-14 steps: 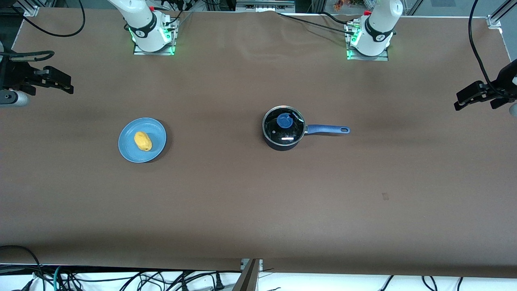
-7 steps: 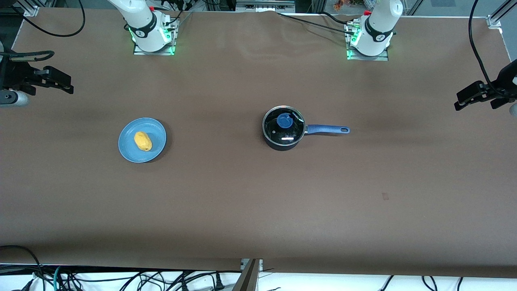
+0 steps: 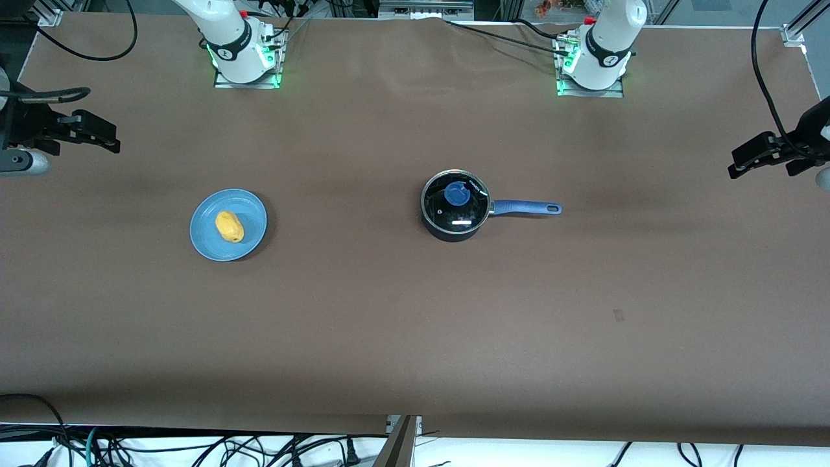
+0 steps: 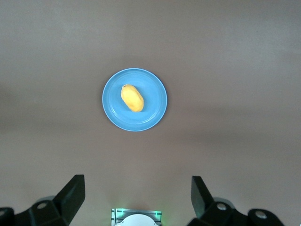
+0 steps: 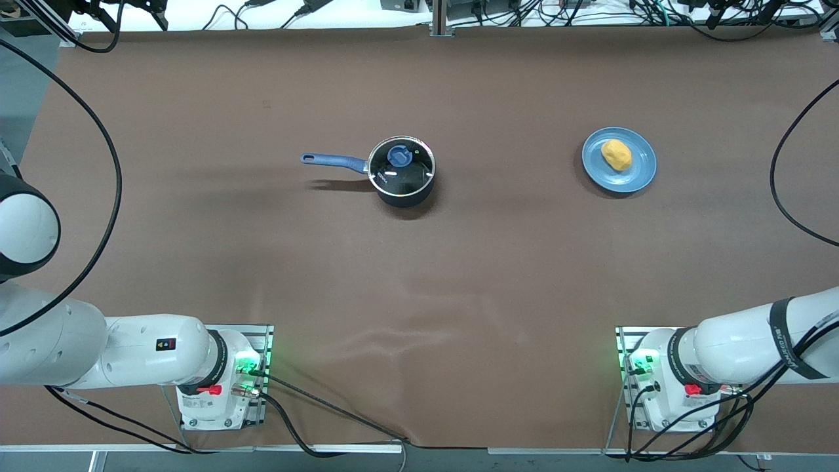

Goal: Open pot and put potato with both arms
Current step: 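Reach the right gripper to the potato while the left gripper reaches the lid knob, then grasp the potato with the right gripper while the left gripper lifts the lid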

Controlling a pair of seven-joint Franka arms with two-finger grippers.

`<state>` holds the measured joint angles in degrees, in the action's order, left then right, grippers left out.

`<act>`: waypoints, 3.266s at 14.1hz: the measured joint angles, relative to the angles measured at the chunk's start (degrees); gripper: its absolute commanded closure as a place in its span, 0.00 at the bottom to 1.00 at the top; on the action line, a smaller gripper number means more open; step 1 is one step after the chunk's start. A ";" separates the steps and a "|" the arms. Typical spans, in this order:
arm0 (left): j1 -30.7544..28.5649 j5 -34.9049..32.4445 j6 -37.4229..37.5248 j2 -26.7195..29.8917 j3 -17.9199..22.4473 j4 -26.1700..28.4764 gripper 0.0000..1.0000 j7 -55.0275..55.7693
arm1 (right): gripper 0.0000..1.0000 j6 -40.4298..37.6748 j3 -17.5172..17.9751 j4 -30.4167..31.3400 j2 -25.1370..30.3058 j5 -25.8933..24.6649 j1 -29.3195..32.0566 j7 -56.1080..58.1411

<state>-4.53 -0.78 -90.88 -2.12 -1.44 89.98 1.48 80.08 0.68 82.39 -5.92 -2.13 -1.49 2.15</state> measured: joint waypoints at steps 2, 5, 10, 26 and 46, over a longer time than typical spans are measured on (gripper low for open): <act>0.01 0.00 0.00 -0.47 -0.07 -0.01 0.00 0.00 | 0.00 0.12 0.00 0.04 -0.99 0.01 0.00 0.00; 0.32 0.61 -0.03 -1.62 -0.39 -0.02 0.00 0.00 | 0.00 0.33 -0.04 0.18 -4.71 -0.02 0.13 -0.13; 0.61 5.99 1.22 -4.52 -2.69 0.06 0.00 1.80 | 0.00 4.85 -0.14 0.94 -13.96 -0.03 1.11 -0.17; 14.15 4.90 -26.89 -21.31 -22.98 8.98 0.00 50.25 | 0.00 46.61 1.87 34.45 -15.53 0.02 -0.60 -0.62; 21.03 2.87 -40.09 -24.04 -22.92 17.89 0.40 61.11 | 0.61 65.60 1.88 43.76 -15.46 0.01 -0.60 7.18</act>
<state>16.50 2.09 -130.97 -26.16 -24.37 107.87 62.59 145.67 2.55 126.15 -21.37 -2.12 -2.09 9.33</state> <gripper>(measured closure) 0.295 0.476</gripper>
